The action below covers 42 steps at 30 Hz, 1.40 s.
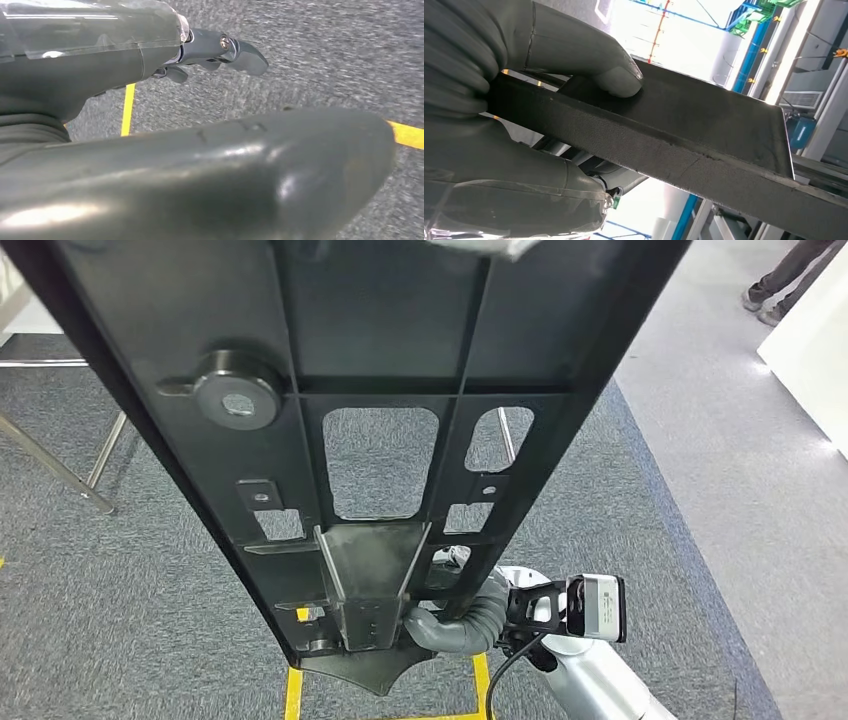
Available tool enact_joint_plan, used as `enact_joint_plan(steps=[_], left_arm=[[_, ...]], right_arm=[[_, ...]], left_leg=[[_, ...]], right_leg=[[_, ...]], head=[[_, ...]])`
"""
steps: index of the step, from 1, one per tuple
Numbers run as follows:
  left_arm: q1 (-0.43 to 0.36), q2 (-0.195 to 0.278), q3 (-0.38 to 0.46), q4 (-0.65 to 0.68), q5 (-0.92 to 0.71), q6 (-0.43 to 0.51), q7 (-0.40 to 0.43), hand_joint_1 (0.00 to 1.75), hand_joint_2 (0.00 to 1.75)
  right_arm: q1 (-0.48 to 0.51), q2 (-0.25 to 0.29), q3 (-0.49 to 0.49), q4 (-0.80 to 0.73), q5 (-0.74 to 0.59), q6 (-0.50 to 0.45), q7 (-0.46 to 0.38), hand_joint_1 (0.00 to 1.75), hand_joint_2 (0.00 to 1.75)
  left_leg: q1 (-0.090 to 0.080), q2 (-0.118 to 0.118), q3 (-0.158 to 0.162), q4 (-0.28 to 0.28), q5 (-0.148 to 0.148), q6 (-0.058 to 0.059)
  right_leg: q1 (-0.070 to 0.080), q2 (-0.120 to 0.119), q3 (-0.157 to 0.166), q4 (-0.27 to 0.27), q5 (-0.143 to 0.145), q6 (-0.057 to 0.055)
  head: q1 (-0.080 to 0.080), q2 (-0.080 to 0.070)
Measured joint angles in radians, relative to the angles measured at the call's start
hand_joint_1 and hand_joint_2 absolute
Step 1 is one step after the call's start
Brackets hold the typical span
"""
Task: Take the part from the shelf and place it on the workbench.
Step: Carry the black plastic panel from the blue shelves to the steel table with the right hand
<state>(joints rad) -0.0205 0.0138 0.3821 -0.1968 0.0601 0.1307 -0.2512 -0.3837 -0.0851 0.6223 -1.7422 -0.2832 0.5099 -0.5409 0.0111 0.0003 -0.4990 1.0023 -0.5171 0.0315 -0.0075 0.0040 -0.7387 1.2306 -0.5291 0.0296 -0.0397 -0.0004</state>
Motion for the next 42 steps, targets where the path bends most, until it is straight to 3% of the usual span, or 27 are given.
enact_joint_plan(steps=[2, 3, 4, 7, 8, 10, 12, 14, 15, 16, 18, 19, 20, 21, 23, 25, 26, 28, 29, 30, 31, 34, 35, 37, 38, 40, 42], left_arm=[[0.001, 0.0, 0.0, 0.0, -0.002, -0.003, -0.004, 0.0, 0.0], [0.0, 0.0, 0.0, 0.0, -0.004, -0.005, -0.007, 0.0, 0.0], [-0.001, 0.0, 0.0, 0.0, -0.006, -0.006, -0.009, 0.0, 0.0], [-0.004, 0.001, 0.002, 0.0, -0.007, -0.009, -0.013, 0.0, 0.0], [-0.006, 0.001, 0.003, 0.0, -0.008, -0.01, -0.013, 0.0, 0.0], [-0.008, 0.001, 0.006, 0.0, -0.008, -0.013, -0.013, 0.0, 0.0], [-0.005, 0.002, 0.011, 0.0, -0.009, -0.013, -0.013, 0.0, 0.0], [0.001, 0.004, 0.014, 0.0, -0.009, -0.013, -0.012, 0.0, 0.0], [0.003, 0.004, 0.015, 0.0, -0.009, -0.013, -0.012, 0.0, 0.0], [0.006, 0.004, 0.016, 0.0, -0.009, -0.013, -0.012, 0.0, 0.0], [0.01, 0.005, 0.017, 0.0, -0.008, -0.011, -0.011, 0.0, 0.0], [0.011, 0.005, 0.017, 0.0, -0.008, -0.011, -0.011, 0.0, 0.0], [0.011, 0.006, 0.018, 0.0, -0.008, -0.01, -0.011, 0.0, 0.0], [0.009, 0.006, 0.018, 0.0, -0.008, -0.01, -0.011, 0.0, 0.0], [0.007, 0.005, 0.018, 0.0, -0.007, -0.007, -0.011, 0.0, 0.0], [0.004, 0.004, 0.019, 0.0, -0.007, -0.004, -0.011, 0.0, 0.0], [0.004, 0.004, 0.02, 0.0, -0.007, -0.001, -0.011, 0.0, 0.0], [0.005, 0.003, 0.022, 0.0, -0.007, 0.002, -0.011, 0.0, 0.0], [0.006, 0.003, 0.023, 0.0, -0.007, 0.004, -0.011, 0.0, 0.0], [0.007, 0.003, 0.023, 0.0, -0.008, 0.004, -0.011, 0.0, 0.0], [0.007, 0.002, 0.024, 0.0, -0.009, 0.003, -0.011, 0.0, 0.0], [0.007, 0.002, 0.024, 0.0, -0.016, -0.002, -0.012, 0.0, 0.0], [0.006, 0.001, 0.024, 0.0, -0.018, -0.004, -0.013, 0.0, 0.0], [0.0, 0.001, 0.024, -0.001, -0.02, -0.005, -0.014, 0.0, 0.0], [-0.003, 0.001, 0.024, -0.001, -0.02, -0.006, -0.015, 0.0, 0.0], [-0.01, 0.001, 0.024, -0.001, -0.021, -0.006, -0.015, 0.0, 0.0], [-0.009, 0.001, 0.024, -0.001, -0.021, -0.006, -0.015, 0.0, 0.0]], right_arm=[[0.009, -0.001, -0.001, 0.0, 0.01, -0.002, -0.007, 1.69, 1.75], [0.015, -0.002, -0.002, 0.001, 0.016, -0.003, -0.012, 1.69, 1.75], [0.02, -0.003, -0.003, 0.001, 0.022, -0.003, -0.017, 1.69, 1.75], [0.026, -0.005, -0.007, -0.001, 0.03, -0.002, -0.028, 1.69, 1.75], [0.026, -0.006, -0.008, -0.001, 0.031, -0.002, -0.031, 1.69, 1.75], [0.029, -0.008, -0.01, -0.002, 0.033, 0.0, -0.037, 1.69, 1.75], [0.032, -0.009, -0.011, -0.001, 0.033, 0.002, -0.041, 1.69, 1.75], [0.036, -0.01, -0.012, 0.002, 0.033, 0.004, -0.042, 1.69, 1.75], [0.036, -0.01, -0.012, 0.003, 0.033, 0.005, -0.042, 1.69, 1.75], [0.036, -0.01, -0.012, 0.005, 0.033, 0.007, -0.042, 1.69, 1.75], [0.037, -0.009, -0.012, 0.009, 0.034, 0.01, -0.042, 1.69, 1.75], [0.037, -0.009, -0.012, 0.011, 0.034, 0.011, -0.042, 1.69, 1.75], [0.037, -0.009, -0.012, 0.012, 0.034, 0.012, -0.043, 1.69, 1.75], [0.035, -0.009, -0.012, 0.013, 0.034, 0.012, -0.043, 1.69, 1.75], [0.03, -0.008, -0.013, 0.014, 0.033, 0.014, -0.044, 1.69, 1.75], [0.028, -0.008, -0.014, 0.017, 0.033, 0.018, -0.047, 1.69, 1.75], [0.029, -0.008, -0.015, 0.02, 0.033, 0.019, -0.048, 1.69, 1.75], [0.032, -0.007, -0.015, 0.026, 0.035, 0.021, -0.051, 1.69, 1.75], [0.034, -0.007, -0.015, 0.029, 0.035, 0.022, -0.052, 1.69, 1.75], [0.034, -0.007, -0.016, 0.031, 0.035, 0.022, -0.053, 1.69, 1.75], [0.033, -0.007, -0.017, 0.034, 0.035, 0.023, -0.054, 1.69, 1.75], [0.035, -0.008, -0.023, 0.042, 0.035, 0.023, -0.054, 1.69, 1.75], [0.036, -0.008, -0.025, 0.043, 0.036, 0.023, -0.055, 1.69, 1.75], [0.031, -0.006, -0.029, 0.042, 0.036, 0.022, -0.058, 1.69, 1.75], [0.028, -0.005, -0.03, 0.041, 0.037, 0.022, -0.061, 1.69, 1.75], [0.026, -0.004, -0.032, 0.042, 0.038, 0.022, -0.065, 1.69, 1.75], [0.029, -0.004, -0.033, 0.046, 0.041, 0.023, -0.066, 1.69, 1.75]], left_leg=[[-0.001, -0.001, 0.029, -0.001, -0.024, -0.006], [-0.001, -0.001, 0.039, -0.002, -0.036, -0.011], [-0.002, -0.001, 0.049, -0.006, -0.045, -0.017], [-0.001, -0.001, 0.061, 0.027, -0.036, -0.035], [0.0, -0.001, 0.047, 0.067, -0.027, -0.039], [0.002, -0.001, -0.022, 0.179, -0.039, -0.045], [0.002, -0.001, -0.112, 0.279, -0.094, -0.05], [0.002, -0.001, -0.169, 0.291, -0.141, -0.049], [0.002, -0.001, -0.179, 0.258, -0.133, -0.047], [0.001, -0.001, -0.181, 0.204, -0.091, -0.043], [-0.003, -0.001, -0.178, 0.097, 0.045, -0.034], [-0.007, -0.001, -0.174, 0.066, 0.092, -0.028], [-0.009, -0.001, -0.168, 0.052, 0.112, -0.022], [-0.011, -0.002, -0.159, 0.049, 0.099, -0.016], [-0.006, -0.004, -0.13, 0.034, 0.088, -0.004], [-0.002, -0.006, -0.094, 0.018, 0.074, 0.003], [-0.001, -0.007, -0.074, 0.01, 0.064, 0.006], [0.0, -0.008, -0.034, -0.004, 0.041, 0.006], [0.001, -0.01, -0.011, -0.009, 0.027, 0.004], [0.002, -0.011, 0.013, -0.012, 0.012, 0.002], [0.002, -0.012, 0.036, -0.015, -0.006, 0.0], [0.0, -0.014, 0.094, -0.021, -0.058, -0.01], [-0.001, -0.014, 0.114, -0.021, -0.067, -0.016], [-0.002, -0.013, 0.137, -0.003, -0.062, -0.03], [-0.001, -0.012, 0.133, 0.029, -0.048, -0.036], [0.002, -0.009, 0.077, 0.134, -0.041, -0.041], [0.003, -0.008, -0.012, 0.24, -0.101, -0.045]], right_leg=[[0.004, -0.003, 0.035, -0.131, 0.098, -0.011], [0.008, -0.005, 0.049, -0.174, 0.127, -0.018], [0.012, -0.006, 0.057, -0.195, 0.142, -0.024], [0.013, -0.001, 0.09, -0.207, 0.123, -0.043], [0.011, 0.0, 0.106, -0.213, 0.114, -0.049], [0.01, -0.001, 0.137, -0.218, 0.092, -0.059], [0.011, 0.001, 0.163, -0.219, 0.066, -0.065], [0.012, 0.006, 0.197, -0.219, 0.038, -0.065], [0.012, 0.008, 0.216, -0.219, 0.024, -0.064], [0.012, 0.01, 0.236, -0.219, 0.008, -0.062], [0.014, 0.011, 0.269, -0.219, -0.022, -0.055], [0.015, 0.012, 0.281, -0.223, -0.036, -0.049], [0.015, 0.013, 0.292, -0.223, -0.043, -0.043], [0.015, 0.014, 0.299, -0.22, -0.045, -0.035], [0.014, 0.011, 0.285, -0.172, -0.024, -0.022], [0.011, 0.008, 0.211, -0.061, -0.005, -0.01], [0.008, 0.006, 0.162, -0.002, -0.016, -0.004], [0.003, 0.004, 0.077, 0.058, -0.089, 0.002], [0.0, 0.003, 0.05, 0.053, -0.125, 0.003], [-0.001, 0.001, 0.034, 0.026, -0.139, 0.004], [-0.002, -0.001, 0.027, -0.023, -0.114, 0.004], [0.002, -0.009, 0.033, -0.178, 0.103, -0.007], [0.004, -0.009, 0.041, -0.199, 0.146, -0.014], [0.005, -0.002, 0.071, -0.209, 0.149, -0.03], [0.004, 0.0, 0.088, -0.214, 0.144, -0.039], [0.003, 0.0, 0.117, -0.219, 0.133, -0.055], [0.005, 0.001, 0.134, -0.22, 0.116, -0.062]], head=[[0.0, 0.0], [0.0, 0.0], [0.0, 0.0], [0.001, 0.0], [0.001, 0.0], [0.001, 0.0], [0.001, 0.0], [0.0, 0.0], [0.0, 0.0], [0.001, 0.0], [0.001, 0.0], [0.001, 0.0], [0.001, 0.0], [0.001, 0.0], [0.001, 0.0], [0.001, 0.0], [0.001, 0.0], [0.001, 0.0], [0.001, 0.0], [0.001, 0.0], [0.001, 0.0], [0.001, 0.0], [0.0, 0.0], [0.0, 0.0], [0.0, 0.0], [0.0, 0.0], [0.0, 0.0]])
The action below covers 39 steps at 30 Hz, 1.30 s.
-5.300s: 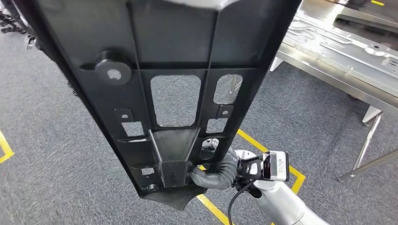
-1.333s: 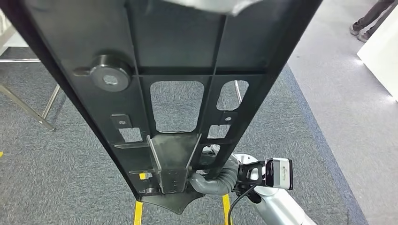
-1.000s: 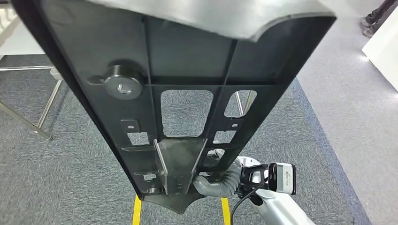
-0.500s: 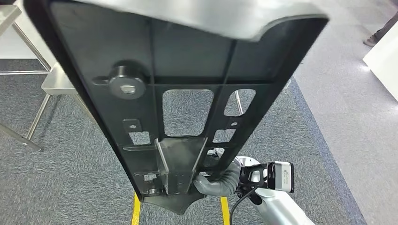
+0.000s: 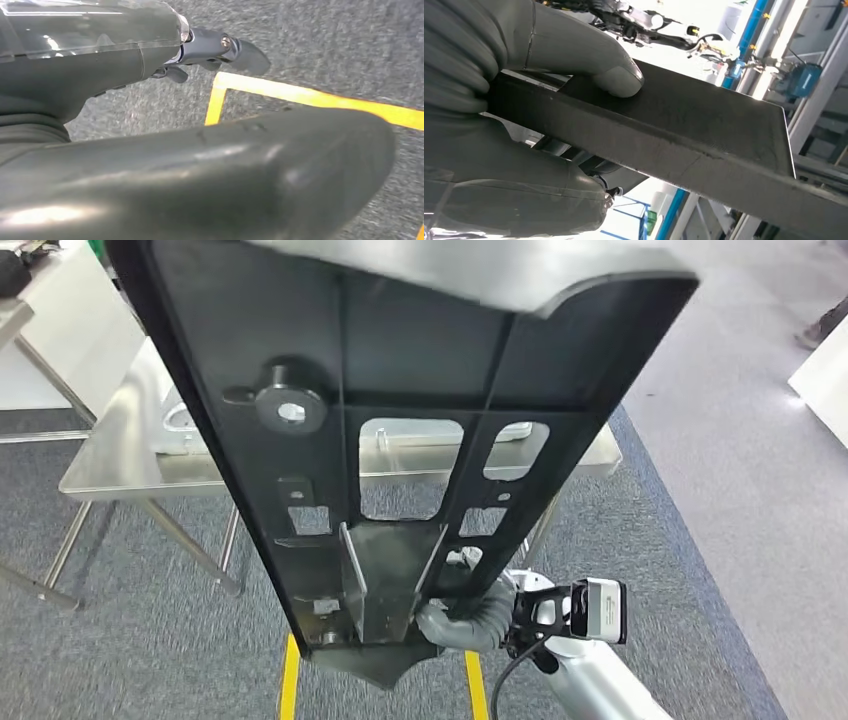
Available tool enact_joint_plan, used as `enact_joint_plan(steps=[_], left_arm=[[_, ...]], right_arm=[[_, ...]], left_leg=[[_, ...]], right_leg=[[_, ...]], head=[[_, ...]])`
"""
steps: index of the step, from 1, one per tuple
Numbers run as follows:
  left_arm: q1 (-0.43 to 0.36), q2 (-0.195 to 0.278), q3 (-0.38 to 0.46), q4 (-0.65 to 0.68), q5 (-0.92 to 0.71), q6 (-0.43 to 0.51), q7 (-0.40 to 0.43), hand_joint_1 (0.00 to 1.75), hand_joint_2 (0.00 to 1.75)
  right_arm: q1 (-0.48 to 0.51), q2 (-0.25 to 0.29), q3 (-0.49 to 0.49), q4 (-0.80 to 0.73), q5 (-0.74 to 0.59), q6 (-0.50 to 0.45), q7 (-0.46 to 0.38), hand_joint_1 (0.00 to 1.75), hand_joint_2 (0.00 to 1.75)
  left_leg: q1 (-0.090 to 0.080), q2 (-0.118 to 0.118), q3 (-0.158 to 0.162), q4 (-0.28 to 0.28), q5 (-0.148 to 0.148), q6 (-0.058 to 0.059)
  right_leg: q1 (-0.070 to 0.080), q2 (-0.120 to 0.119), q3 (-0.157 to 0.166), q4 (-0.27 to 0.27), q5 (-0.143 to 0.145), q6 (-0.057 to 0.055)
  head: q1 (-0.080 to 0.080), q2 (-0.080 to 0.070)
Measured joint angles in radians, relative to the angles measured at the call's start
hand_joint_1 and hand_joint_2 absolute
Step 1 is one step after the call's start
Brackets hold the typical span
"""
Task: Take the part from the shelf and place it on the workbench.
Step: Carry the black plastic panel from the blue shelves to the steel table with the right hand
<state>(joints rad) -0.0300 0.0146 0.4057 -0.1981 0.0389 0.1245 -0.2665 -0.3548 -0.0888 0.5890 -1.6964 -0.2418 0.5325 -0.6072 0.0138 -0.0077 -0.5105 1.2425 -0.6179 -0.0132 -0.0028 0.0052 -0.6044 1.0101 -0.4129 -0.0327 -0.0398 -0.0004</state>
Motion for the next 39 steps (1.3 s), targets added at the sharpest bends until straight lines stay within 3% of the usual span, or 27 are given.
enact_joint_plan(steps=[2, 3, 4, 6, 8, 11, 13, 14, 16, 17, 18, 20, 21, 22, 23, 25, 27, 28, 29, 31, 32, 33, 34, 36, 37, 38, 39], left_arm=[[0.005, 0.001, 0.0, 0.0, 0.0, 0.0, 0.0, 0.0, 0.0], [0.008, 0.001, 0.0, 0.0, 0.0, 0.0, 0.001, 0.0, 0.0], [0.011, 0.001, 0.0, 0.0, -0.001, 0.0, 0.001, 0.0, 0.0], [0.016, 0.002, 0.0, 0.0, -0.002, 0.0, 0.002, 0.0, 0.0], [0.017, 0.003, 0.0, 0.0, -0.005, 0.0, 0.003, 0.0, 0.0], [0.014, 0.005, 0.0, 0.0, -0.01, -0.001, 0.004, 0.0, 0.0], [0.012, 0.004, 0.0, 0.0, -0.014, -0.002, 0.005, 0.0, 0.0], [0.011, 0.004, 0.001, 0.0, -0.015, -0.002, 0.005, 0.0, 0.0], [0.009, 0.004, 0.001, 0.0, -0.017, -0.002, 0.005, 0.0, 0.0], [0.009, 0.005, 0.001, 0.0, -0.017, -0.002, 0.005, 0.0, 0.0], [0.009, 0.005, 0.001, 0.0, -0.017, -0.002, 0.006, 0.0, 0.0], [0.01, 0.005, 0.001, 0.0, -0.018, -0.003, 0.007, 0.0, 0.0], [0.01, 0.005, 0.001, 0.001, -0.018, -0.003, 0.008, 0.0, 0.0], [0.008, 0.005, 0.001, 0.001, -0.018, -0.003, 0.009, 0.0, 0.0], [0.006, 0.005, 0.001, 0.001, -0.018, -0.003, 0.01, 0.0, 0.0], [0.0, 0.006, 0.001, 0.001, -0.018, -0.003, 0.011, 0.0, 0.0], [-0.003, 0.007, 0.001, -0.001, -0.018, -0.003, 0.013, 0.0, 0.0], [-0.004, 0.008, 0.001, -0.001, -0.018, -0.002, 0.014, 0.0, 0.0], [-0.005, 0.009, 0.001, -0.002, -0.018, -0.002, 0.016, 0.0, 0.0], [-0.006, 0.01, 0.001, -0.001, -0.018, -0.001, 0.021, 0.0, 0.0], [-0.006, 0.011, 0.001, -0.001, -0.018, -0.001, 0.023, 0.0, 0.0], [-0.004, 0.012, 0.001, -0.001, -0.018, -0.001, 0.024, 0.0, 0.0], [-0.001, 0.012, 0.001, -0.001, -0.019, -0.001, 0.025, 0.0, 0.0], [0.005, 0.013, 0.001, -0.001, -0.022, -0.001, 0.025, 0.0, 0.0], [0.006, 0.013, 0.001, 0.0, -0.025, -0.002, 0.025, 0.0, 0.0], [0.005, 0.014, 0.001, 0.001, -0.028, -0.002, 0.025, 0.0, 0.0], [0.003, 0.014, 0.001, 0.001, -0.031, -0.003, 0.024, 0.0, 0.0]], right_arm=[[0.003, 0.0, 0.0, 0.004, 0.003, 0.001, 0.0, 1.69, 1.75], [0.003, 0.001, 0.0, 0.006, 0.004, 0.001, 0.0, 1.69, 1.75], [0.003, 0.002, 0.0, 0.007, 0.004, 0.001, 0.0, 1.69, 1.75], [0.002, 0.005, -0.001, 0.01, 0.005, 0.0, 0.0, 1.69, 1.75], [0.0, 0.006, -0.002, 0.012, 0.005, -0.001, 0.002, 1.69, 1.75], [-0.006, 0.007, -0.005, 0.011, 0.003, -0.003, 0.01, 1.69, 1.75], [-0.014, 0.007, -0.008, 0.009, 0.0, -0.004, 0.012, 1.69, 1.75], [-0.015, 0.008, -0.008, 0.008, -0.001, -0.005, 0.013, 1.69, 1.75], [-0.015, 0.007, -0.009, 0.009, -0.004, -0.005, 0.013, 1.69, 1.75], [-0.014, 0.007, -0.009, 0.01, -0.005, -0.005, 0.014, 1.69, 1.75], [-0.014, 0.007, -0.009, 0.01, -0.006, -0.006, 0.014, 1.69, 1.75], [-0.018, 0.008, -0.009, 0.01, -0.009, -0.007, 0.021, 1.69, 1.75], [-0.022, 0.009, -0.009, 0.01, -0.012, -0.008, 0.026, 1.69, 1.75], [-0.026, 0.01, -0.009, 0.01, -0.014, -0.009, 0.031, 1.69, 1.75], [-0.03, 0.011, -0.009, 0.01, -0.016, -0.01, 0.036, 1.69, 1.75], [-0.035, 0.014, -0.01, 0.009, -0.019, -0.012, 0.04, 1.69, 1.75], [-0.038, 0.018, -0.01, 0.006, -0.023, -0.014, 0.045, 1.69, 1.75], [-0.043, 0.021, -0.01, 0.004, -0.026, -0.016, 0.049, 1.69, 1.75], [-0.047, 0.025, -0.01, 0.003, -0.03, -0.018, 0.054, 1.69, 1.75], [-0.054, 0.032, -0.01, 0.002, -0.035, -0.021, 0.066, 1.69, 1.75], [-0.054, 0.034, -0.01, 0.002, -0.036, -0.022, 0.07, 1.69, 1.75], [-0.054, 0.036, -0.01, 0.002, -0.037, -0.022, 0.073, 1.69, 1.75], [-0.053, 0.038, -0.01, 0.002, -0.038, -0.022, 0.076, 1.69, 1.75], [-0.053, 0.042, -0.01, 0.001, -0.041, -0.023, 0.08, 1.69, 1.75], [-0.054, 0.043, -0.01, 0.001, -0.042, -0.024, 0.081, 1.69, 1.75], [-0.054, 0.044, -0.01, 0.0, -0.042, -0.026, 0.082, 1.69, 1.75], [-0.054, 0.044, -0.01, -0.002, -0.042, -0.028, 0.083, 1.69, 1.75]], left_leg=[[0.0, 0.0, -0.067, 0.031, -0.08, -0.003], [0.0, 0.0, -0.082, 0.009, -0.087, -0.001], [0.0, 0.001, -0.087, -0.037, -0.06, 0.0], [-0.002, 0.001, -0.081, -0.153, 0.07, 0.008], [-0.007, 0.001, -0.076, -0.211, 0.158, 0.014], [-0.005, 0.0, -0.066, -0.219, 0.169, 0.025], [0.002, 0.001, -0.052, -0.232, 0.168, 0.035], [0.003, 0.001, -0.045, -0.235, 0.165, 0.039], [0.003, 0.001, -0.035, -0.236, 0.154, 0.042], [0.003, 0.0, -0.029, -0.236, 0.147, 0.042], [0.002, 0.0, -0.02, -0.236, 0.138, 0.041], [0.002, -0.002, 0.005, -0.236, 0.118, 0.037], [0.002, -0.002, 0.016, -0.238, 0.108, 0.034], [0.001, -0.003, 0.024, -0.239, 0.099, 0.03], [0.001, -0.003, 0.027, -0.241, 0.092, 0.024], [0.0, -0.002, 0.035, -0.25, 0.082, 0.012], [0.0, 0.001, 0.05, -0.249, 0.069, 0.003], [-0.001, 0.001, 0.042, -0.221, 0.058, -0.001], [0.0, 0.002, 0.013, -0.167, 0.041, -0.004], [0.0, 0.002, -0.087, -0.02, 0.008, -0.01], [0.0, 0.002, -0.136, 0.034, 0.009, -0.012], [0.0, 0.003, -0.168, 0.049, 0.033, -0.013], [0.0, 0.003, -0.181, 0.024, 0.08, -0.012], [0.0, 0.004, -0.166, -0.099, 0.196, -0.007], [-0.003, 0.005, -0.152, -0.154, 0.232, -0.003], [-0.005, 0.005, -0.142, -0.188, 0.241, 0.003], [-0.007, 0.005, -0.137, -0.202, 0.231, 0.01]], right_leg=[[0.0, 0.006, 0.017, 0.0, -0.018, -0.001], [0.001, 0.009, 0.026, 0.0, -0.027, 0.0], [0.001, 0.011, 0.037, 0.0, -0.036, 0.002], [0.003, 0.011, 0.057, 0.002, -0.054, 0.008], [0.007, 0.011, 0.066, 0.005, -0.069, 0.018], [0.009, 0.011, 0.074, 0.004, -0.084, 0.036], [0.008, 0.008, 0.055, 0.051, -0.109, 0.046], [0.005, 0.006, 0.025, 0.105, -0.131, 0.05], [0.0, 0.003, -0.066, 0.24, -0.168, 0.057], [-0.001, 0.002, -0.104, 0.28, -0.165, 0.059], [-0.002, 0.001, -0.123, 0.284, -0.14, 0.06], [-0.002, 0.0, -0.103, 0.177, -0.04, 0.054], [0.0, 0.0, -0.079, 0.113, 0.0, 0.048], [0.003, 0.0, -0.057, 0.057, 0.022, 0.042], [0.007, -0.001, -0.043, 0.026, 0.027, 0.036], [0.011, 0.0, -0.033, 0.009, 0.006, 0.026], [0.004, 0.002, -0.011, -0.005, -0.005, 0.017], [0.0, 0.001, 0.005, -0.013, -0.012, 0.012], [-0.002, 0.0, 0.021, -0.019, -0.019, 0.008], [-0.001, -0.002, 0.045, -0.022, -0.04, 0.004], [-0.001, -0.002, 0.058, -0.022, -0.052, 0.003], [-0.001, -0.001, 0.073, -0.021, -0.064, 0.004], [-0.001, 0.001, 0.091, -0.021, -0.078, 0.005], [-0.001, 0.003, 0.129, -0.022, -0.109, 0.01], [0.0, 0.003, 0.14, -0.022, -0.122, 0.015], [0.001, 0.004, 0.145, -0.022, -0.131, 0.021], [0.003, 0.004, 0.146, -0.022, -0.136, 0.027]], head=[[0.0, 0.0], [0.0, 0.0], [0.0, 0.0], [0.0, 0.0], [0.0, 0.0], [0.001, 0.0], [0.001, 0.0], [0.001, 0.0], [0.001, 0.0], [0.001, 0.0], [0.001, 0.0], [0.001, 0.0], [0.001, 0.0], [0.001, 0.0], [0.001, 0.0], [0.001, 0.0], [0.001, 0.0], [0.0, 0.0], [0.0, 0.0], [0.0, 0.0], [0.0, 0.0], [0.0, 0.0], [0.0, 0.0], [0.0, 0.0], [0.0, 0.0], [0.0, 0.0], [0.0, 0.0]])
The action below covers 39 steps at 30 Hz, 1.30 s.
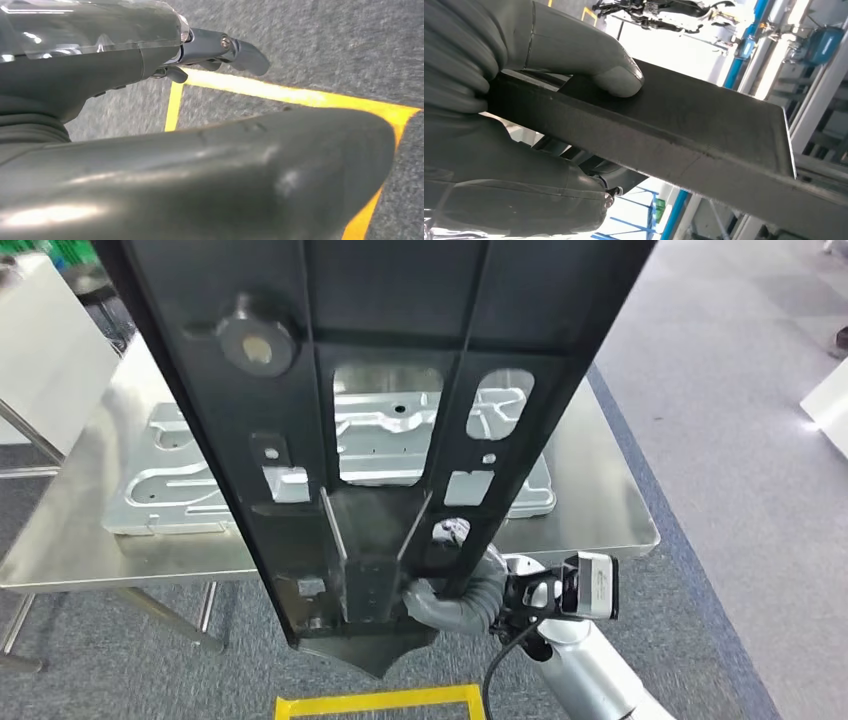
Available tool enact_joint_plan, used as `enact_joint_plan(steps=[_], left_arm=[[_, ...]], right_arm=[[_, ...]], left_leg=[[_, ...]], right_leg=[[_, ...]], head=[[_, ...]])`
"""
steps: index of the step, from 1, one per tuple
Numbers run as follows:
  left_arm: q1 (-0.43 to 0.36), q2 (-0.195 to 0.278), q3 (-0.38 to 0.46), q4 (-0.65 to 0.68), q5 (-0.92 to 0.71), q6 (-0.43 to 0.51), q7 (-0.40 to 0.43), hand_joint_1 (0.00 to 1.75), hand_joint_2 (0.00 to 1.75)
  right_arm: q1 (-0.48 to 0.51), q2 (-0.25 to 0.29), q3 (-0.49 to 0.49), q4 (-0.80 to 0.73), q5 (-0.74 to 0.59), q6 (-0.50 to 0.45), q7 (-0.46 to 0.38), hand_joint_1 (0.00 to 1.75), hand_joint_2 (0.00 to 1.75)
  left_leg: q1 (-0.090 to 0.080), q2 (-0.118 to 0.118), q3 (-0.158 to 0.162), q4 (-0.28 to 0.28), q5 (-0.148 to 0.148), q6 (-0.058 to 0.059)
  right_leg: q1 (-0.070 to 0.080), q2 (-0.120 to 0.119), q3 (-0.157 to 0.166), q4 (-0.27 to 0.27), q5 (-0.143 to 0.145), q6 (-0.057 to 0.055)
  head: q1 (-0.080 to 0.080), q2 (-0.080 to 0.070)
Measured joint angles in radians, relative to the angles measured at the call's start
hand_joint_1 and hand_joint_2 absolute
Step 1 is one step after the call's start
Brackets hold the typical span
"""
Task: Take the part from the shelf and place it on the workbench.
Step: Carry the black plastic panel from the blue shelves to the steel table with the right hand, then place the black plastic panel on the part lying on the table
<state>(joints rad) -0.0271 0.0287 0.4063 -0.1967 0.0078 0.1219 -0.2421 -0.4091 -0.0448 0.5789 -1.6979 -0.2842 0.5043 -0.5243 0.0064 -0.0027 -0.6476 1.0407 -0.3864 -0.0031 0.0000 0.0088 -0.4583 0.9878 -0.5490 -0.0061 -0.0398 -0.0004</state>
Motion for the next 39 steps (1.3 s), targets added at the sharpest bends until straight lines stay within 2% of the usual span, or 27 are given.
enact_joint_plan(steps=[2, 3, 4, 6, 8, 9, 10, 11, 13, 14, 15, 17, 19, 20, 23, 24, 25, 26, 27, 28, 29, 30, 32, 34, 36, 38, 39], left_arm=[[-0.005, 0.001, 0.0, 0.0, -0.004, -0.001, 0.0, 0.0, 0.0], [-0.005, 0.001, 0.0, 0.0, -0.005, -0.001, 0.0, 0.0, 0.0], [-0.004, 0.001, 0.0, 0.0, -0.006, -0.001, 0.0, 0.0, 0.0], [-0.004, 0.001, 0.0, 0.0, -0.007, -0.002, 0.0, 0.0, 0.0], [-0.004, 0.001, 0.0, 0.0, -0.009, -0.002, 0.0, 0.0, 0.0], [-0.004, 0.001, 0.0, 0.0, -0.01, -0.001, 0.0, 0.0, 0.0], [-0.004, 0.001, 0.0, 0.0, -0.01, 0.0, 0.0, 0.0, 0.0], [-0.003, 0.001, 0.001, 0.0, -0.01, 0.001, -0.001, 0.0, 0.0], [-0.002, -0.003, 0.003, 0.001, -0.006, 0.004, -0.006, 0.0, 0.0], [-0.002, -0.006, 0.007, 0.001, -0.002, 0.006, -0.01, 0.0, 0.0], [-0.002, -0.008, 0.012, 0.001, 0.0, 0.007, -0.016, 0.0, 0.0], [0.0, -0.009, 0.021, 0.001, 0.003, 0.009, -0.031, 0.0, 0.0], [0.002, -0.009, 0.027, 0.001, 0.002, 0.005, -0.043, 0.0, 0.0], [0.002, -0.01, 0.031, 0.001, 0.001, 0.002, -0.048, 0.0, 0.0], [0.003, -0.011, 0.042, 0.001, -0.004, -0.002, -0.055, 0.0, 0.0], [0.003, -0.011, 0.044, 0.001, -0.006, -0.002, -0.055, 0.0, 0.0], [0.004, -0.01, 0.046, 0.001, -0.01, -0.002, -0.057, 0.0, 0.0], [0.004, -0.01, 0.047, 0.001, -0.013, -0.002, -0.059, 0.0, 0.0], [0.005, -0.01, 0.049, 0.001, -0.016, -0.002, -0.061, 0.0, 0.0], [0.004, -0.01, 0.05, 0.001, -0.019, -0.003, -0.064, 0.0, 0.0], [0.002, -0.009, 0.051, 0.001, -0.022, -0.003, -0.067, 0.0, 0.0], [0.0, -0.009, 0.052, 0.001, -0.023, -0.004, -0.069, 0.0, 0.0], [-0.001, -0.009, 0.055, 0.001, -0.026, -0.004, -0.072, 0.0, 0.0], [0.004, -0.01, 0.059, 0.001, -0.031, -0.006, -0.075, 0.0, 0.0], [0.004, -0.01, 0.061, 0.001, -0.037, -0.009, -0.078, 0.0, 0.0], [0.001, -0.01, 0.064, 0.001, -0.044, -0.013, -0.08, 0.0, 0.0], [0.0, -0.01, 0.065, 0.001, -0.047, -0.016, -0.08, 0.0, 0.0]], right_arm=[[-0.002, 0.0, 0.0, -0.005, -0.001, -0.004, 0.0, 1.69, 1.75], [-0.003, 0.0, -0.001, -0.007, -0.001, -0.006, 0.0, 1.69, 1.75], [-0.004, 0.0, -0.001, -0.009, -0.001, -0.008, 0.0, 1.69, 1.75], [-0.006, 0.0, -0.001, -0.011, -0.001, -0.01, 0.0, 1.69, 1.75], [-0.005, -0.002, -0.001, -0.011, -0.001, -0.015, -0.003, 1.69, 1.75], [-0.005, -0.003, -0.003, -0.011, 0.005, -0.023, -0.009, 1.69, 1.75], [-0.005, -0.005, -0.006, -0.011, 0.02, -0.041, -0.019, 1.69, 1.75], [-0.005, -0.009, -0.014, -0.012, 0.049, -0.07, -0.032, 1.69, 1.75], [-0.003, -0.019, -0.039, -0.013, 0.141, -0.153, -0.064, 1.69, 1.75], [-0.002, -0.024, -0.057, -0.013, 0.195, -0.198, -0.082, 1.69, 1.75], [-0.001, -0.03, -0.076, -0.012, 0.252, -0.241, -0.099, 1.69, 1.75], [-0.008, -0.037, -0.114, -0.007, 0.372, -0.329, -0.122, 1.69, 1.75], [-0.033, -0.042, -0.138, 0.01, 0.499, -0.42, -0.12, 1.69, 1.75], [-0.05, -0.045, -0.144, 0.024, 0.558, -0.464, -0.114, 1.69, 1.75], [-0.105, -0.049, -0.136, 0.099, 0.775, -0.599, -0.08, 1.69, 1.75], [-0.128, -0.048, -0.122, 0.133, 0.866, -0.646, -0.059, 1.69, 1.75], [-0.155, -0.045, -0.101, 0.169, 0.958, -0.688, -0.031, 1.69, 1.75], [-0.187, -0.04, -0.071, 0.212, 1.053, -0.724, 0.004, 1.69, 1.75], [-0.221, -0.033, -0.037, 0.256, 1.13, -0.749, 0.036, 1.69, 1.75], [-0.252, -0.026, -0.003, 0.297, 1.186, -0.764, 0.062, 1.69, 1.75], [-0.277, -0.019, 0.026, 0.334, 1.22, -0.773, 0.08, 1.69, 1.75], [-0.295, -0.014, 0.049, 0.362, 1.236, -0.777, 0.089, 1.69, 1.75], [-0.32, -0.007, 0.082, 0.403, 1.265, -0.784, 0.104, 1.69, 1.75], [-0.349, 0.0, 0.116, 0.444, 1.332, -0.784, 0.139, 1.69, 1.75], [-0.388, 0.013, 0.157, 0.507, 1.408, -0.774, 0.186, 1.69, 1.75], [-0.423, 0.04, 0.202, 0.604, 1.454, -0.754, 0.225, 1.69, 1.75], [-0.435, 0.057, 0.225, 0.658, 1.466, -0.746, 0.239, 1.69, 1.75]], left_leg=[[0.0, -0.002, 0.014, -0.017, -0.021, 0.015], [0.001, -0.003, 0.024, -0.023, -0.028, 0.02], [0.003, -0.003, 0.037, -0.028, -0.035, 0.026], [0.004, -0.004, 0.063, -0.036, -0.052, 0.033], [0.004, -0.005, 0.089, -0.037, -0.07, 0.035], [0.003, -0.006, 0.104, -0.037, -0.081, 0.036], [0.003, -0.007, 0.121, -0.037, -0.093, 0.035], [0.001, -0.009, 0.139, -0.038, -0.105, 0.034], [-0.002, -0.01, 0.168, -0.037, -0.131, 0.03], [-0.003, -0.012, 0.176, -0.037, -0.141, 0.026], [-0.003, -0.013, 0.182, -0.038, -0.149, 0.022], [-0.004, -0.013, 0.188, -0.036, -0.15, 0.01], [-0.003, -0.009, 0.174, 0.005, -0.147, 0.001], [-0.002, -0.007, 0.15, 0.05, -0.157, -0.002], [0.005, -0.005, 0.035, 0.217, -0.229, -0.018], [0.007, -0.005, 0.008, 0.239, -0.237, -0.022], [0.009, -0.005, -0.003, 0.228, -0.221, -0.025], [0.01, -0.004, 0.002, 0.181, -0.179, -0.029], [0.012, -0.003, 0.017, 0.113, -0.125, -0.031], [0.012, -0.001, 0.031, 0.051, -0.086, -0.031], [0.011, 0.0, 0.041, 0.005, -0.063, -0.027], [0.008, 0.0, 0.044, -0.018, -0.052, -0.019], [0.006, -0.004, 0.042, -0.022, -0.05, -0.001], [0.01, -0.005, 0.046, -0.026, -0.042, 0.009], [0.012, -0.003, 0.05, -0.031, -0.041, 0.017], [0.012, -0.003, 0.05, -0.03, -0.042, 0.021], [0.012, -0.003, 0.051, -0.03, -0.043, 0.022]], right_leg=[[0.001, -0.001, -0.003, 0.014, 0.003, 0.011], [0.001, -0.002, -0.014, 0.041, 0.01, 0.016], [0.0, -0.003, -0.038, 0.085, 0.016, 0.022], [-0.003, -0.004, -0.122, 0.206, 0.001, 0.03], [-0.005, -0.004, -0.21, 0.293, -0.051, 0.036], [-0.005, -0.004, -0.238, 0.301, -0.067, 0.036], [-0.004, -0.004, -0.251, 0.28, -0.061, 0.034], [-0.002, -0.004, -0.251, 0.233, -0.027, 0.029], [0.007, -0.002, -0.239, 0.11, 0.101, 0.008], [0.013, -0.001, -0.235, 0.066, 0.154, -0.002], [0.016, 0.001, -0.233, 0.041, 0.187, -0.01], [0.017, 0.002, -0.224, 0.027, 0.19, -0.019], [0.011, 0.003, -0.203, 0.012, 0.186, -0.028], [0.008, 0.004, -0.193, 0.005, 0.182, -0.031], [0.006, 0.004, -0.175, 0.002, 0.166, -0.035], [0.005, 0.004, -0.17, 0.004, 0.16, -0.034], [0.003, 0.006, -0.165, 0.007, 0.154, -0.033], [0.002, 0.008, -0.16, 0.01, 0.148, -0.031], [0.001, 0.01, -0.156, 0.014, 0.142, -0.027], [0.001, 0.01, -0.154, 0.019, 0.137, -0.022], [0.002, 0.01, -0.154, 0.022, 0.134, -0.017], [0.003, 0.008, -0.157, 0.024, 0.131, -0.012], [0.005, 0.003, -0.161, 0.026, 0.129, -0.002], [0.004, 0.0, -0.165, 0.041, 0.116, 0.008], [0.001, -0.003, -0.201, 0.12, 0.069, 0.018], [-0.003, -0.004, -0.27, 0.256, 0.012, 0.024], [-0.004, -0.004, -0.296, 0.305, 0.0, 0.025]], head=[[0.0, 0.0], [0.0, 0.0], [0.0, 0.0], [0.0, 0.0], [0.0, 0.0], [0.0, 0.0], [0.0, 0.0], [0.0, 0.0], [0.0, 0.0], [0.001, 0.0], [0.001, 0.0], [0.002, 0.0], [0.002, 0.0], [0.002, 0.0], [0.002, 0.0], [0.002, 0.0], [0.002, 0.0], [0.002, 0.0], [0.002, 0.0], [0.002, 0.0], [0.002, 0.0], [0.002, 0.0], [0.002, 0.0], [0.002, 0.0], [0.002, 0.0], [0.002, 0.0], [0.002, 0.0]])
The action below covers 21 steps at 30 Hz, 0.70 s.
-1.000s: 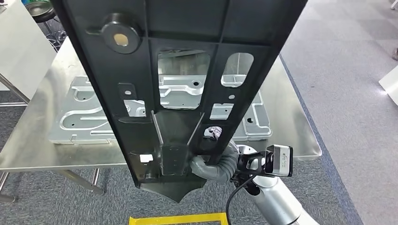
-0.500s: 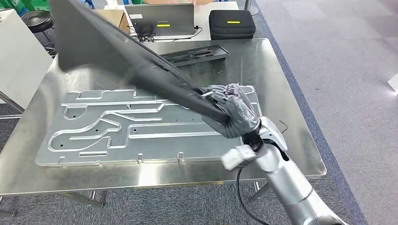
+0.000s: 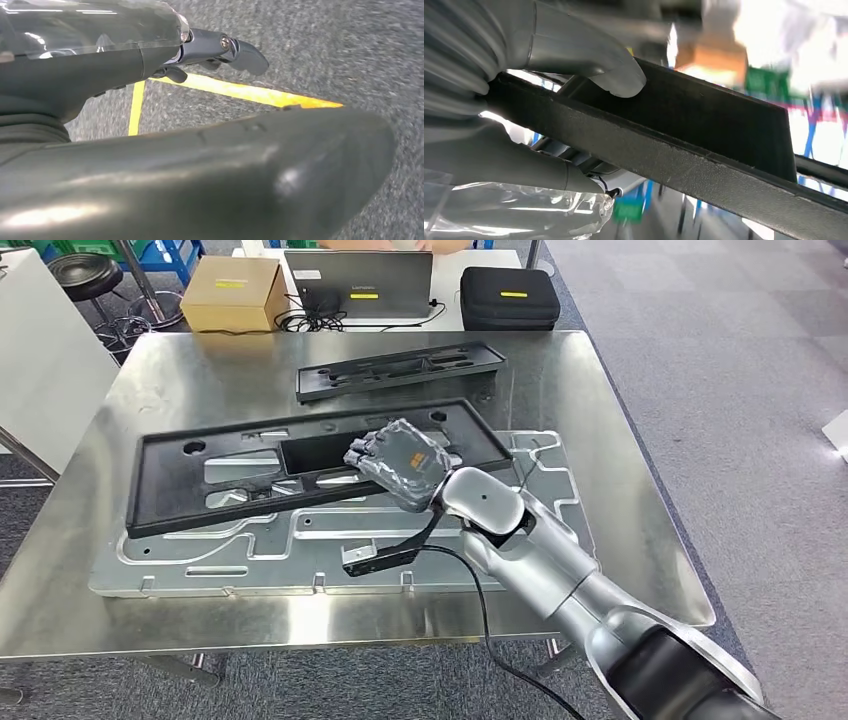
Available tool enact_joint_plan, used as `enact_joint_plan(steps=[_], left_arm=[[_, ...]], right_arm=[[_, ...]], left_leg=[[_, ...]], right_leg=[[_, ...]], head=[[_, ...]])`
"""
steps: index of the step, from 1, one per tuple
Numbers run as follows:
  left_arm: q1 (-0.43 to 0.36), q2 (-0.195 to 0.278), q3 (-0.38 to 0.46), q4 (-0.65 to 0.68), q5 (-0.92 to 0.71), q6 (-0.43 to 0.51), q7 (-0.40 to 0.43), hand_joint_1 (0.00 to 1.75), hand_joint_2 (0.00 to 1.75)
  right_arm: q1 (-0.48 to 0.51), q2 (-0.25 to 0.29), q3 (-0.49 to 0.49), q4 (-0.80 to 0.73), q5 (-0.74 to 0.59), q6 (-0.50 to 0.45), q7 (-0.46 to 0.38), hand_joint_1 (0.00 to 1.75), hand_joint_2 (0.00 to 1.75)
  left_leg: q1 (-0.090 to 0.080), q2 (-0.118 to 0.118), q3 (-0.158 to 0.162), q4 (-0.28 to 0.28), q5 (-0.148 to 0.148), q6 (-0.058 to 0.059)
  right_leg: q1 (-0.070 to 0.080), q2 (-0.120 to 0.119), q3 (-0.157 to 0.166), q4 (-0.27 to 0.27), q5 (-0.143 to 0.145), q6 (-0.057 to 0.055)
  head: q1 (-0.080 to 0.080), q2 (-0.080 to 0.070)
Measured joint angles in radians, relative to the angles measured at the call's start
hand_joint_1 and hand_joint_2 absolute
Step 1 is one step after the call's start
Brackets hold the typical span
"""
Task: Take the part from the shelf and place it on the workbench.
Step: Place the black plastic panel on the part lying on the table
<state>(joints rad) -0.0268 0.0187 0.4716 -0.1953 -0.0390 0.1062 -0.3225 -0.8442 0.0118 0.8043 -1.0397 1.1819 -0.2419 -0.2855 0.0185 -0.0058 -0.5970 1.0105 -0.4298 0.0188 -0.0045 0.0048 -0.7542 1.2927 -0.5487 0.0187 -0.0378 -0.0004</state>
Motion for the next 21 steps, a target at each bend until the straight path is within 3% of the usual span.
enact_joint_plan(steps=[1, 2, 5, 6, 8, 10, 12, 14, 15, 16, 17, 19, 21], left_arm=[[-0.001, 0.0, 0.001, 0.0, -0.002, -0.002, -0.001, 0.0, 0.0], [-0.001, 0.0, 0.002, 0.0, -0.004, -0.004, -0.002, 0.0, 0.0], [0.002, -0.001, 0.002, 0.0, -0.015, -0.016, -0.012, 0.0, 0.0], [0.002, -0.002, 0.003, 0.0, -0.02, -0.022, -0.018, 0.0, 0.0], [0.001, -0.004, 0.003, 0.0, -0.028, -0.035, -0.03, 0.0, 0.0], [0.004, -0.003, 0.003, 0.0, -0.032, -0.042, -0.039, 0.0, 0.0], [0.007, -0.003, 0.003, 0.0, -0.033, -0.044, -0.043, 0.0, 0.0], [0.007, -0.001, 0.003, 0.0, -0.034, -0.044, -0.045, 0.0, 0.0], [0.006, 0.0, 0.002, 0.0, -0.037, -0.044, -0.047, 0.0, 0.0], [0.006, 0.0, 0.002, 0.0, -0.042, -0.043, -0.05, 0.0, 0.0], [0.007, 0.0, 0.002, 0.0, -0.047, -0.043, -0.054, 0.0, 0.0], [0.008, 0.002, 0.002, 0.0, -0.056, -0.042, -0.063, 0.0, 0.0], [0.007, 0.002, 0.002, 0.0, -0.063, -0.039, -0.073, 0.0, 0.0]], right_arm=[[-0.008, 0.015, 0.02, 0.05, 0.007, 0.006, 0.009, 1.69, 1.75], [-0.014, 0.03, 0.036, 0.095, 0.009, 0.011, 0.014, 1.69, 1.75], [-0.044, 0.068, 0.063, 0.219, -0.005, 0.042, 0.028, 1.69, 1.75], [-0.055, 0.078, 0.068, 0.262, -0.012, 0.052, 0.035, 1.69, 1.75], [-0.067, 0.092, 0.074, 0.343, -0.027, 0.06, 0.044, 1.69, 1.75], [-0.07, 0.098, 0.077, 0.405, -0.034, 0.061, 0.049, 1.69, 1.75], [-0.075, 0.103, 0.078, 0.45, -0.036, 0.06, 0.05, 1.69, 1.75], [-0.079, 0.111, 0.079, 0.482, -0.038, 0.062, 0.05, 1.69, 1.75], [-0.08, 0.114, 0.08, 0.496, -0.041, 0.067, 0.05, 1.69, 1.75], [-0.08, 0.116, 0.08, 0.508, -0.045, 0.072, 0.051, 1.69, 1.75], [-0.081, 0.117, 0.081, 0.521, -0.051, 0.08, 0.053, 1.69, 1.75], [-0.084, 0.119, 0.08, 0.545, -0.063, 0.089, 0.058, 1.69, 1.75], [-0.088, 0.119, 0.078, 0.57, -0.069, 0.089, 0.065, 1.69, 1.75]], left_leg=[[0.0, -0.001, 0.001, 0.0, -0.001, 0.0], [0.0, -0.002, 0.003, 0.001, -0.003, -0.001], [-0.003, -0.005, 0.009, 0.002, -0.01, -0.007], [-0.003, -0.005, 0.008, 0.002, -0.011, -0.011], [-0.002, -0.006, 0.008, -0.001, -0.011, -0.022], [0.0, -0.004, 0.01, 0.003, -0.019, -0.032], [0.0, -0.001, -0.016, 0.069, -0.059, -0.039], [0.001, 0.0, -0.081, 0.202, -0.118, -0.045], [0.002, 0.0, -0.111, 0.257, -0.133, -0.048], [0.003, 0.0, -0.126, 0.28, -0.13, -0.051], [0.004, 0.0, -0.12, 0.261, -0.107, -0.053], [0.007, 0.001, -0.061, 0.133, -0.037, -0.053], [0.005, 0.0, -0.009, 0.029, -0.003, -0.045]], right_leg=[[-0.001, 0.0, -0.009, 0.012, 0.008, 0.0], [-0.001, 0.0, 0.002, -0.017, 0.034, -0.003], [0.006, -0.001, 0.097, -0.22, 0.129, -0.024], [0.011, -0.002, 0.116, -0.261, 0.139, -0.029], [0.017, -0.002, 0.125, -0.282, 0.136, -0.036], [0.011, -0.004, 0.136, -0.295, 0.138, -0.042], [0.004, -0.003, 0.147, -0.308, 0.141, -0.05], [0.005, -0.001, 0.15, -0.308, 0.139, -0.055], [0.005, 0.0, 0.152, -0.307, 0.137, -0.055], [0.005, 0.0, 0.153, -0.305, 0.134, -0.054], [0.004, 0.001, 0.155, -0.302, 0.131, -0.052], [0.002, 0.002, 0.162, -0.293, 0.121, -0.045], [0.005, 0.003, 0.164, -0.283, 0.112, -0.034]], head=[[0.0, 0.0], [0.0, 0.0], [0.0, 0.0], [0.0, 0.0], [0.0, 0.0], [0.0, 0.0], [0.0, 0.0], [0.0, 0.0], [0.0, 0.0], [0.0, 0.0], [0.0, 0.0], [0.0, 0.0], [0.0, 0.0]])
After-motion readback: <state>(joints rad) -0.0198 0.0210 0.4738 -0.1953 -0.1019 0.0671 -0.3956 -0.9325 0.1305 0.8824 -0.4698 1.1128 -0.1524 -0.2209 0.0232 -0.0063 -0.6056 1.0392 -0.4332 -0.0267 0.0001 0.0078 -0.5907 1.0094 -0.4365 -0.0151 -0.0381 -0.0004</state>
